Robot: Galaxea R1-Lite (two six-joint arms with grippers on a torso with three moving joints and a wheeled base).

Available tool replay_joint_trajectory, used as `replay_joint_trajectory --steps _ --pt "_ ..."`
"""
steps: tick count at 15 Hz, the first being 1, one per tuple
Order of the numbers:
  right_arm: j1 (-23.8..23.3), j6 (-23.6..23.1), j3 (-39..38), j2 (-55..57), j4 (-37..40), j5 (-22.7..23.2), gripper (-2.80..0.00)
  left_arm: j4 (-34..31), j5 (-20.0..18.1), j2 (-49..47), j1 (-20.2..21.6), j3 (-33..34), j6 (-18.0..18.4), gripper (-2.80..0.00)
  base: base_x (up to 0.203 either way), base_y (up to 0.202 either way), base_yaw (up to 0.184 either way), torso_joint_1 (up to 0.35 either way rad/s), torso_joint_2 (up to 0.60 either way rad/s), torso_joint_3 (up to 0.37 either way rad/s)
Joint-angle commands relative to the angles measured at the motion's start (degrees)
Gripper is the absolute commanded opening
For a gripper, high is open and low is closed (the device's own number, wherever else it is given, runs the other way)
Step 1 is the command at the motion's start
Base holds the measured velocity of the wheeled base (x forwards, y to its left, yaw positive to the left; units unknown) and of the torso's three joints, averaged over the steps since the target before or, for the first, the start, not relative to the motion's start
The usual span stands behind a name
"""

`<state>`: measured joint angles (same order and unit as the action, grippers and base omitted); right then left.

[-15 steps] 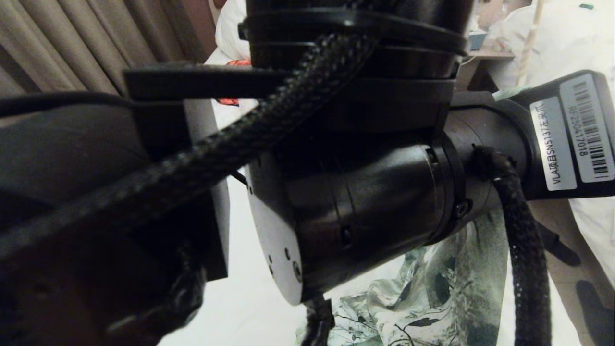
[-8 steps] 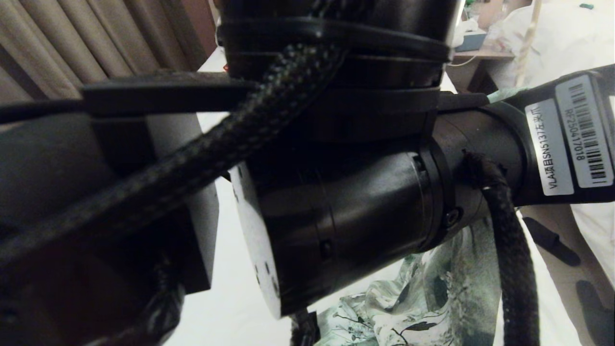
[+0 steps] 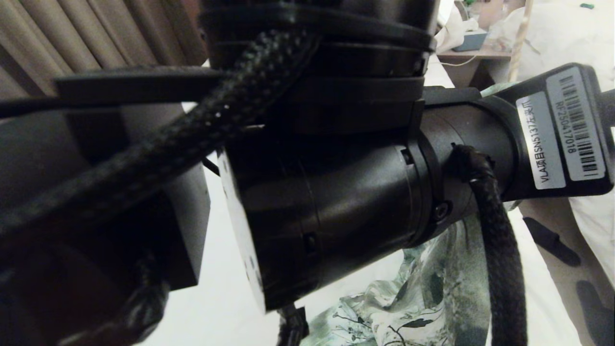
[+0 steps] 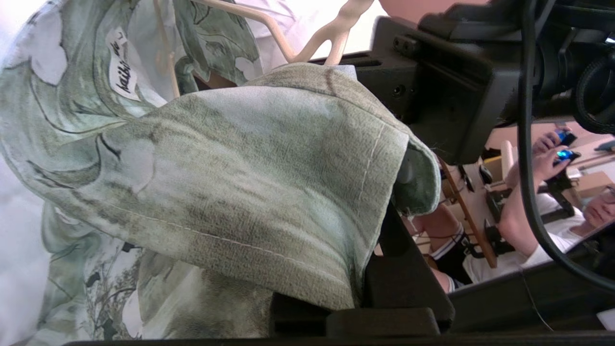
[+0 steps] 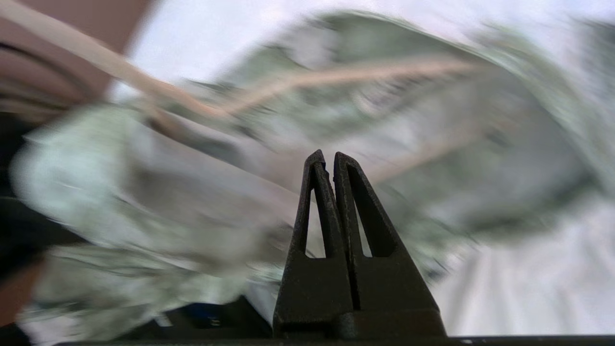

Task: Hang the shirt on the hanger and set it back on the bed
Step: Hook the other side of the shirt onto the hanger, then take the clothes hanger out of the clothes

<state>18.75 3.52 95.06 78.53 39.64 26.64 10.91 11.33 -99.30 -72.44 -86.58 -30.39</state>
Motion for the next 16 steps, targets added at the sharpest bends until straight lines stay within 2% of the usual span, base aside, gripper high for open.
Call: replay_joint_trajectory --steps 1,3,4,7,11,13,16 --pt "-1.1 -0.6 0.7 0.2 2.7 -2.4 -2.80 0.2 0.1 0.0 0.5 0.4 -0.2 -2.80 0.000 0.000 0.000 0.000 0.00 0.000" --pt "-1.1 -3.2 0.7 -0.3 4.9 -5.4 -2.80 0.2 0.1 -0.1 0.5 0.4 -0.2 -2.80 0.000 0.000 0.000 0.000 0.00 0.000" --pt "-1.1 -3.6 0.6 -0.6 5.1 -6.8 0.00 0.2 0.1 -0.2 0.5 0.4 -0.2 -2.80 0.000 0.000 0.000 0.000 0.00 0.000" --pt "-1.0 -5.9 0.8 0.8 4.7 -12.8 0.00 0.2 0.1 -0.1 0.5 0.3 0.1 -2.80 0.000 0.000 0.000 0.000 0.00 0.000" --pt "-1.2 -13.6 1.0 3.8 3.7 -13.9 0.00 0.2 0.1 0.0 0.5 0.3 0.5 -2.80 0.000 0.000 0.000 0.000 0.00 0.000" --pt "-1.3 -15.2 1.0 4.3 1.5 -16.5 0.00 0.2 0.1 0.3 0.6 0.4 0.6 -2.80 0.000 0.000 0.000 0.000 0.00 0.000" --pt "-1.6 -15.4 2.0 3.8 1.3 -16.9 0.00 0.2 0.1 0.9 1.1 1.1 0.5 -2.80 0.000 0.000 0.000 0.000 0.00 0.000"
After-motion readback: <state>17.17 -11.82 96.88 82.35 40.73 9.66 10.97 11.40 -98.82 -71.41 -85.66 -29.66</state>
